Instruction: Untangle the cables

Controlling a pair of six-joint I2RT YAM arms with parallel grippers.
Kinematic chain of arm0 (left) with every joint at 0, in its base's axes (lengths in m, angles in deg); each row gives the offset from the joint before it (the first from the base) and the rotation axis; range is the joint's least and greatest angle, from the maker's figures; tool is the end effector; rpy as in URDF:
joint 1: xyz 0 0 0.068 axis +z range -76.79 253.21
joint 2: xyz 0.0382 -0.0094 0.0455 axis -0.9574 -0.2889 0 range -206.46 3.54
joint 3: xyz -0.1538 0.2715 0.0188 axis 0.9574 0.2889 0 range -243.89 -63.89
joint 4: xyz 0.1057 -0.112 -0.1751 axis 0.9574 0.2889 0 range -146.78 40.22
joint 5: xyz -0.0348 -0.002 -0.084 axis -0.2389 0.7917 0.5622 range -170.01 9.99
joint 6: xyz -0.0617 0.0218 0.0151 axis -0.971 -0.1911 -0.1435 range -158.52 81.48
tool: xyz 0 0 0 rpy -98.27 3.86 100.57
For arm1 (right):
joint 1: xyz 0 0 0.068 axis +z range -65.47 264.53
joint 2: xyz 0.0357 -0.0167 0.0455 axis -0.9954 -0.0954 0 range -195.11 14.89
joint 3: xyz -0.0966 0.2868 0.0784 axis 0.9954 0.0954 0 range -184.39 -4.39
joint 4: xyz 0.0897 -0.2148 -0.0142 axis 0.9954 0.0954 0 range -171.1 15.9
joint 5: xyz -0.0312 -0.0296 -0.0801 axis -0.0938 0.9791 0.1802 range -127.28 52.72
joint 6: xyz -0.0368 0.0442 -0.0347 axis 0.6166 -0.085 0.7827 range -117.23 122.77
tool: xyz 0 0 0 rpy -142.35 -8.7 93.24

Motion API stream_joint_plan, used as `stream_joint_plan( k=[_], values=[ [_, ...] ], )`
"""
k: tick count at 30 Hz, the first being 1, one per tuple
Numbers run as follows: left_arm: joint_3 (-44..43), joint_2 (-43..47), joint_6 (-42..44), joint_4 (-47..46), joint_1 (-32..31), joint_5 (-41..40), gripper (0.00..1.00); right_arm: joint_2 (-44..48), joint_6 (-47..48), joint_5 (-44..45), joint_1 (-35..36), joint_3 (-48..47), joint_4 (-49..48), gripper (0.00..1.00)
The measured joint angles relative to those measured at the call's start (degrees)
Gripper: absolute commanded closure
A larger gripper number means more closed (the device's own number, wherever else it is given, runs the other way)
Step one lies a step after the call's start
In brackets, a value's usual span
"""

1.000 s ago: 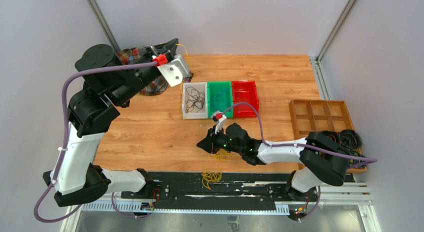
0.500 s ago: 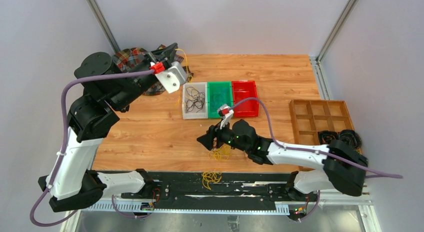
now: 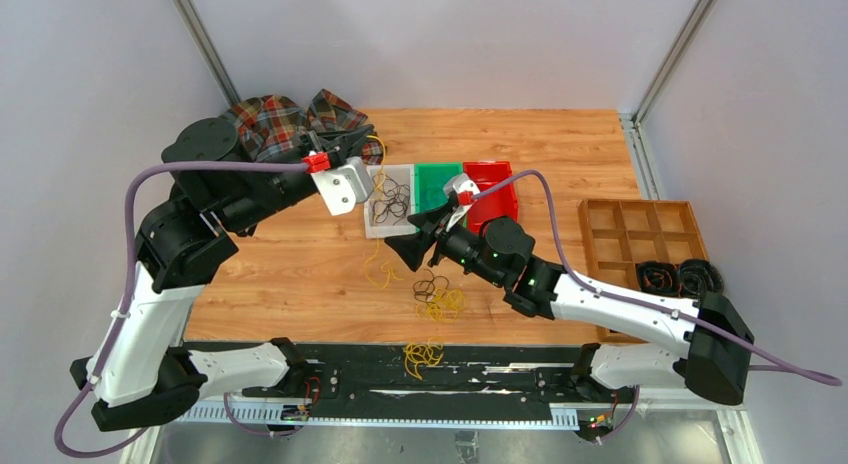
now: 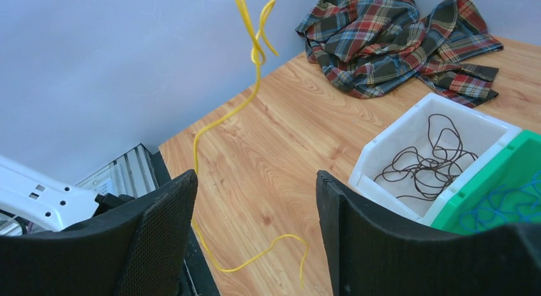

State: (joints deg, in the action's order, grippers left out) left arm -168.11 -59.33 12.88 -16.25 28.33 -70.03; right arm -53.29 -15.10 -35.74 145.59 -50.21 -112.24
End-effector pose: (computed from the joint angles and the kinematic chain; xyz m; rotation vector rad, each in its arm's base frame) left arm 0.0850 -0.0978 0.5735 1.2466 0.9327 -0.0456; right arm 0.1241 0.2218 0.3900 -0.5353 1.4166 1.1068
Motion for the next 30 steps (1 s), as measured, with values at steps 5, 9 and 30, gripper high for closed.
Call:
stream_joint_plan(
  k=[5, 9, 30],
  values=[
    [0.07, 0.04, -0.98, 0.57, -0.33, 1.60, 1.00, -2.58, 0.35, -1.25, 0.00, -2.51, 0.09, 0.31],
    [0.07, 0.28, -1.16, 1.09, -0.70, 2.47, 1.00, -4.61, -0.15, -3.48, 0.00, -4.20, -0.37, 0.32],
    [-0.52, 0.76, -3.54, 1.60, -1.11, 3.32, 0.93, -9.35, -8.39, -2.08, -2.36, -6.01, -1.88, 0.99]
  ],
)
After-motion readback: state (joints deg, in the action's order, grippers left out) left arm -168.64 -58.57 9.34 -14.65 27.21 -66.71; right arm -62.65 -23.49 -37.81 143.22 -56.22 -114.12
